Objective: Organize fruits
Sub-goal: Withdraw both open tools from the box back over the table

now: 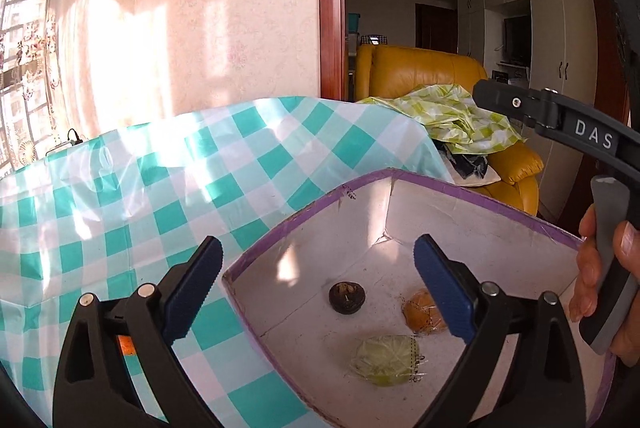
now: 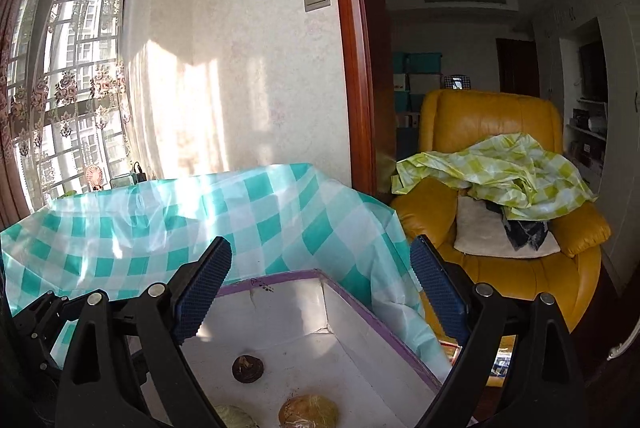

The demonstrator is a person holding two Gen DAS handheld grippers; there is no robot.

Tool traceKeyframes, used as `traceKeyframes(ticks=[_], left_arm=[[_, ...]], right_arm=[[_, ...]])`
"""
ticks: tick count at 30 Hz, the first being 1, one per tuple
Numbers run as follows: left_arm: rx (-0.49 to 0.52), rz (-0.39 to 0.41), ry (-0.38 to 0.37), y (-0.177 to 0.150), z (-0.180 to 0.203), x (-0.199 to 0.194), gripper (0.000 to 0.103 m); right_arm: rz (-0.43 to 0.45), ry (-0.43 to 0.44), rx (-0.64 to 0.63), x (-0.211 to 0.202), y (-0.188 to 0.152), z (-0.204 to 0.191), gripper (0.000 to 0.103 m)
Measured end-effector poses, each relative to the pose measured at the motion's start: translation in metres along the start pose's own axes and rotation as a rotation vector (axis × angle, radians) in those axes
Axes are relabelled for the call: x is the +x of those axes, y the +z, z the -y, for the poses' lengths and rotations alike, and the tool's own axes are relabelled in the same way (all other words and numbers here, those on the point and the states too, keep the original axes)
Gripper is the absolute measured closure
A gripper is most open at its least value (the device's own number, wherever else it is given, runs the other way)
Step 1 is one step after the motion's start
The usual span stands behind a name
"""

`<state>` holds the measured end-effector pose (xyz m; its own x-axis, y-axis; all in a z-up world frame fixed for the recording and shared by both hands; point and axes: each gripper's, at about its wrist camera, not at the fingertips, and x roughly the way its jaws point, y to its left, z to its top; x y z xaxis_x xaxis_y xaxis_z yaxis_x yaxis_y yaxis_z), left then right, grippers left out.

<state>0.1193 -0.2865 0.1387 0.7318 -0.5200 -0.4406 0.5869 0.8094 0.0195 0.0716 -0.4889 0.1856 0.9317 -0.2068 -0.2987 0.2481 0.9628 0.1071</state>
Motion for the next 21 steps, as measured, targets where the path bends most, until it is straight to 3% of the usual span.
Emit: traceKeyframes(ticks=[8,12,19,20,21], left_arm=[[-0.071,0.006,0.051,-0.021,-0.033,-0.059,0.002],[-0.083,-0.008,0.135,-0.037,-0.057,-0.087,0.002],[-0.242,-0.007,0.204,-0.072,-0.113,-0.136,0.002],[-0.259,-0.002,0.224,-0.077,-0.119,-0.144,0.002],[-0.275,0.005,0.242,-0.082,-0.125,-0.152,0.002]], right_arm=[[0.059,0.026,0.066,-0.028,0.001,-0.004,0.014],[0.05,0.051,0.105,-0.039,0.0,-0.003,0.014],[0.024,0.094,0.132,-0.064,-0.009,-0.01,0.014],[0.022,0.103,0.137,-0.069,-0.011,-0.012,0.013],[0.024,0.109,0.143,-0.075,-0.014,-0.013,0.004]])
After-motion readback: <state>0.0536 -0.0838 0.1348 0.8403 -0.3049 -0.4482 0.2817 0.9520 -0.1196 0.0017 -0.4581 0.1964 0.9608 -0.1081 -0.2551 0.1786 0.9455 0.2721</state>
